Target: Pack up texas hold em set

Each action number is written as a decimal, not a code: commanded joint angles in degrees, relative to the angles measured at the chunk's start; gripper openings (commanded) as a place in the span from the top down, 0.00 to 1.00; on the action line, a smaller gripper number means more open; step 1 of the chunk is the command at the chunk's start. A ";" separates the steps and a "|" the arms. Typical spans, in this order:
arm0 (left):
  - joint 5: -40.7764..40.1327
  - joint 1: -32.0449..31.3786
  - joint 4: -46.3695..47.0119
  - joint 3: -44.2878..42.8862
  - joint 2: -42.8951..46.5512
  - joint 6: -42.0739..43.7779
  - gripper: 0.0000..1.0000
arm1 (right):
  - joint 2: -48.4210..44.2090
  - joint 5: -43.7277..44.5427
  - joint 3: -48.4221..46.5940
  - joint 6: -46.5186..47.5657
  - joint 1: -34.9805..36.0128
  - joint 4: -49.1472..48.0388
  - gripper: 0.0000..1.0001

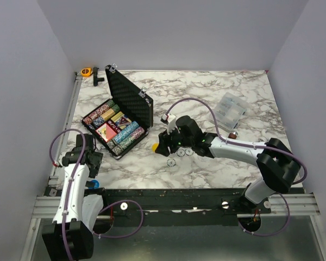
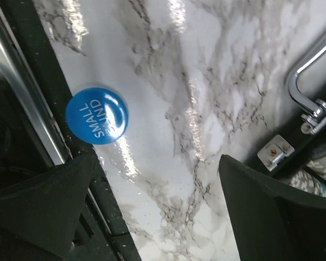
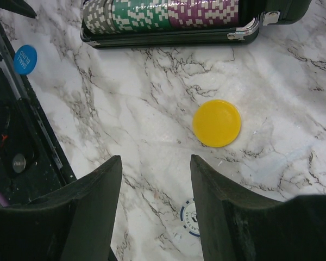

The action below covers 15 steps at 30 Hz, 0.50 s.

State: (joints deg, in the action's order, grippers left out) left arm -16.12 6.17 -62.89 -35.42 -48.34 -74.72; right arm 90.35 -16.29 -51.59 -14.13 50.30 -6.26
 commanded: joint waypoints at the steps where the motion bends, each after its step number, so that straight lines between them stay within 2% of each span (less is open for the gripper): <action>1: -4.60 3.17 -1.84 2.66 3.24 -3.44 0.01 | -1.93 -2.13 0.38 -0.58 0.41 0.47 0.43; 7: -5.77 7.78 -2.03 2.18 0.09 -4.04 0.01 | -1.78 -3.08 0.57 -1.06 0.48 0.41 0.43; 15: -4.90 11.70 2.12 6.91 2.94 -5.83 0.01 | -0.20 -4.37 -0.09 -1.65 0.41 0.54 0.43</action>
State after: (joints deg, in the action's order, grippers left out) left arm -19.73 15.53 -62.63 -31.97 -47.90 -78.89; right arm 89.76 -18.81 -51.46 -15.14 50.30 -6.28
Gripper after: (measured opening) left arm 0.986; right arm 0.567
